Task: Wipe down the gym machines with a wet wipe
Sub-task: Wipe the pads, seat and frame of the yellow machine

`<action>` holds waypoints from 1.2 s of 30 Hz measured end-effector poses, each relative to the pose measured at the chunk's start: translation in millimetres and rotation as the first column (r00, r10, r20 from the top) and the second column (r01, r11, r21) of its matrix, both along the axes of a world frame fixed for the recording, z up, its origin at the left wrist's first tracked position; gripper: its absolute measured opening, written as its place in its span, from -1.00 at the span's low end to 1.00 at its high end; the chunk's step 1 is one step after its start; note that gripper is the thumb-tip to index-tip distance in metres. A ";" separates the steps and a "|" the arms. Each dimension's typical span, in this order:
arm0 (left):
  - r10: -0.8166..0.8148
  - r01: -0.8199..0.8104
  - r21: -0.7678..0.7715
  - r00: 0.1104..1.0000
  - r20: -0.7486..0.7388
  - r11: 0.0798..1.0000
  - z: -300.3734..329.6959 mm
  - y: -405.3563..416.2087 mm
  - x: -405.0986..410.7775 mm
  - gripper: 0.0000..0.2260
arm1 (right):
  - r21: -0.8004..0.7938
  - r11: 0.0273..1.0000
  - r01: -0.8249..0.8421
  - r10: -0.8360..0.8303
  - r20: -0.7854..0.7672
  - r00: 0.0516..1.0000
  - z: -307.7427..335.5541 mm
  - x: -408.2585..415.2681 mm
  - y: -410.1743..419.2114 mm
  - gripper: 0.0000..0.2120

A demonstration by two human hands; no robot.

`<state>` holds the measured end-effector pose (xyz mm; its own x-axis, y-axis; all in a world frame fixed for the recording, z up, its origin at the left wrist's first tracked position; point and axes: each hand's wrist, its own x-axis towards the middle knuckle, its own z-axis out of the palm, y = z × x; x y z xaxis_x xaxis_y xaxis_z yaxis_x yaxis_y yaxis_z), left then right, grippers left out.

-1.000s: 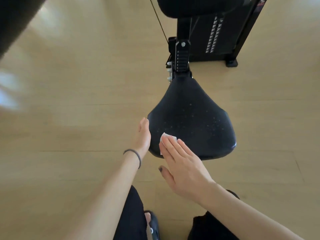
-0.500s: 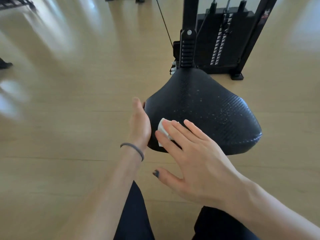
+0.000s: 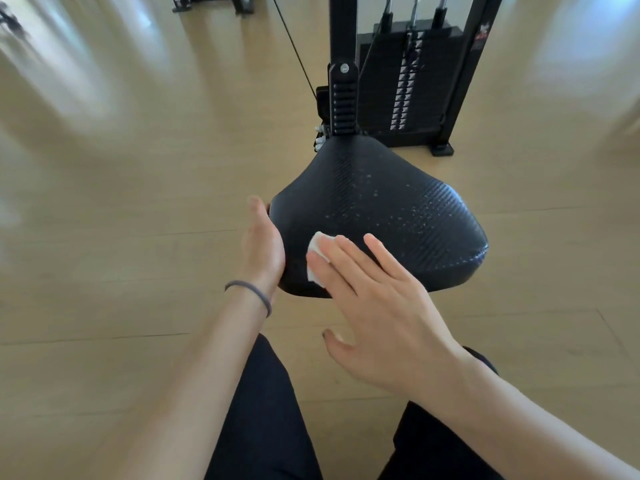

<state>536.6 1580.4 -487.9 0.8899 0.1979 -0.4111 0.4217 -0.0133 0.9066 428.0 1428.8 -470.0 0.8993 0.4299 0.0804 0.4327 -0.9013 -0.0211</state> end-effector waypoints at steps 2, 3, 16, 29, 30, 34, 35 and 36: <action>-0.021 0.021 0.047 1.000 -0.004 0.999 -1.8 0.3 0.7 -0.31 | 0.031 0.991 0.130 -0.131 0.019 0.991 0.0 -3.3 -27.0 -0.30; -0.020 0.020 0.069 1.000 0.005 0.997 -2.8 0.3 1.1 -0.30 | 0.058 0.973 0.225 -0.227 0.021 0.974 -1.1 -5.8 -41.4 -0.30; -0.013 -0.001 0.136 0.994 0.106 0.991 -21.2 5.9 14.8 -0.58 | 0.169 0.938 0.301 -0.318 0.083 0.944 -13.0 -20.9 1.0 -0.30; -0.054 0.058 -0.077 0.997 0.052 0.995 -24.6 10.0 19.4 -0.57 | 0.149 0.975 0.167 -0.178 0.057 0.982 -11.2 -7.6 56.5 -0.24; -0.031 0.033 -0.037 0.998 0.063 0.999 -24.6 9.2 18.2 -0.51 | 0.152 0.973 0.174 -0.185 0.058 0.981 -7.9 -10.3 44.1 -0.29; -0.014 0.007 0.082 0.996 0.086 0.997 -25.7 7.7 18.1 -0.45 | 0.259 0.845 0.468 -0.499 0.066 0.864 -9.5 -27.8 -26.2 -0.30; -0.023 0.013 0.105 0.995 0.096 0.994 -26.0 8.0 18.9 -0.46 | 0.269 0.792 0.548 -0.580 0.050 0.813 -10.8 -29.3 -36.6 -0.24; -0.026 0.013 0.123 0.994 0.102 0.992 -26.4 8.3 19.7 -0.49 | 0.274 0.758 0.592 -0.625 0.043 0.780 -11.5 -28.8 -37.5 -0.21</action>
